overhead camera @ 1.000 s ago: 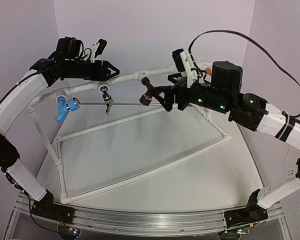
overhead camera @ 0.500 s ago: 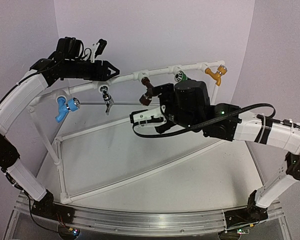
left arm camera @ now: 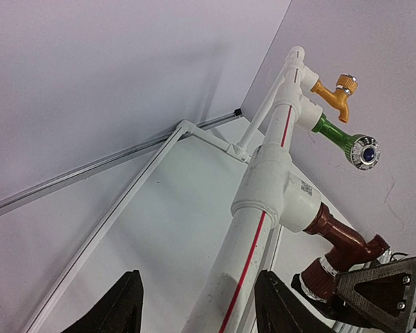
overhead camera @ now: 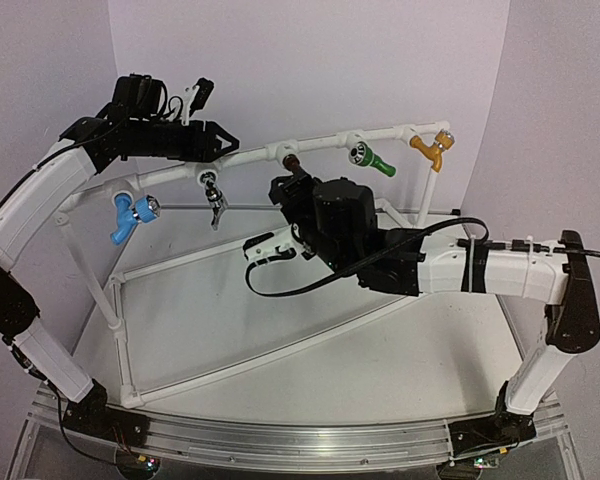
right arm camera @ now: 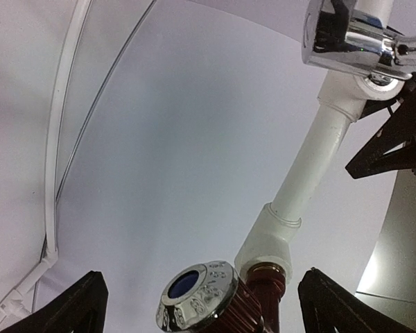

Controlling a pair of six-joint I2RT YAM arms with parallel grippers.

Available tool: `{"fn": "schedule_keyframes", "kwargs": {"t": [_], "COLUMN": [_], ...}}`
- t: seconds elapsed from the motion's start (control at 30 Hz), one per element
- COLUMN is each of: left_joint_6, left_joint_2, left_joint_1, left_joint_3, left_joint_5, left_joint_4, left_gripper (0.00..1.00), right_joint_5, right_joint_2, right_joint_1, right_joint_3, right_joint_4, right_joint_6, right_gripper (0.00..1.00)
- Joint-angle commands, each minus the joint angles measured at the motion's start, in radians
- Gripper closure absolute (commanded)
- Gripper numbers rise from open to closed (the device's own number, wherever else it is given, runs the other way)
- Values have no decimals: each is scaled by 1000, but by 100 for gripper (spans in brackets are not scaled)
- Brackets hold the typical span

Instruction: Install the water faucets

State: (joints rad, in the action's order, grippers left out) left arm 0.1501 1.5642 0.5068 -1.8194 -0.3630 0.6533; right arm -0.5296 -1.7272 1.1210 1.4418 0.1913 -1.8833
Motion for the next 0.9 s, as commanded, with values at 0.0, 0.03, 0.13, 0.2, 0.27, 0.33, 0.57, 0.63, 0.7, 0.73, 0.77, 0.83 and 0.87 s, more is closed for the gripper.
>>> {"fn": "schedule_keyframes", "kwargs": {"t": [0.0, 0.03, 0.13, 0.2, 0.27, 0.33, 0.57, 0.63, 0.7, 0.73, 0.77, 0.83, 0.87], "left_joint_6": [28, 28, 28, 29, 29, 28, 28, 28, 28, 28, 28, 28, 28], "left_joint_2": [33, 33, 33, 32, 31, 33, 35, 33, 36, 39, 43, 48, 47], "left_joint_1": [17, 17, 18, 18, 18, 18, 18, 18, 18, 18, 18, 18, 18], "left_joint_3": [48, 47, 46, 46, 43, 39, 35, 36, 34, 30, 27, 25, 26], "left_joint_5": [-30, -31, -32, -32, -31, -31, -33, -32, -32, -34, -36, -40, -40], "left_joint_4": [287, 288, 288, 290, 292, 296, 293, 292, 289, 289, 290, 291, 291], "left_gripper": [43, 43, 43, 43, 43, 43, 43, 43, 43, 43, 43, 43, 43], "right_joint_5": [-72, -85, -116, -129, -151, -159, -166, -175, -166, -159, -153, -147, -144], "right_joint_2": [-36, -49, -76, -86, -100, -116, -153, -158, -152, -147, -142, -134, -127], "right_joint_1": [4, 3, -5, -10, -15, -21, -22, -23, -22, -22, -22, -24, -25], "right_joint_3": [37, 46, 59, 63, 74, 89, 167, 191, 193, 194, 198, 207, 212], "right_joint_4": [195, 209, 239, 256, 273, 280, 281, 281, 280, 280, 279, 277, 275], "right_joint_6": [-107, -112, -114, -108, -92, -57, 255, 377, 494, 556, 629, 793, 875], "right_gripper": [5, 8, 15, 24, 33, 38, 60, 70, 76, 77, 79, 80, 80]}}
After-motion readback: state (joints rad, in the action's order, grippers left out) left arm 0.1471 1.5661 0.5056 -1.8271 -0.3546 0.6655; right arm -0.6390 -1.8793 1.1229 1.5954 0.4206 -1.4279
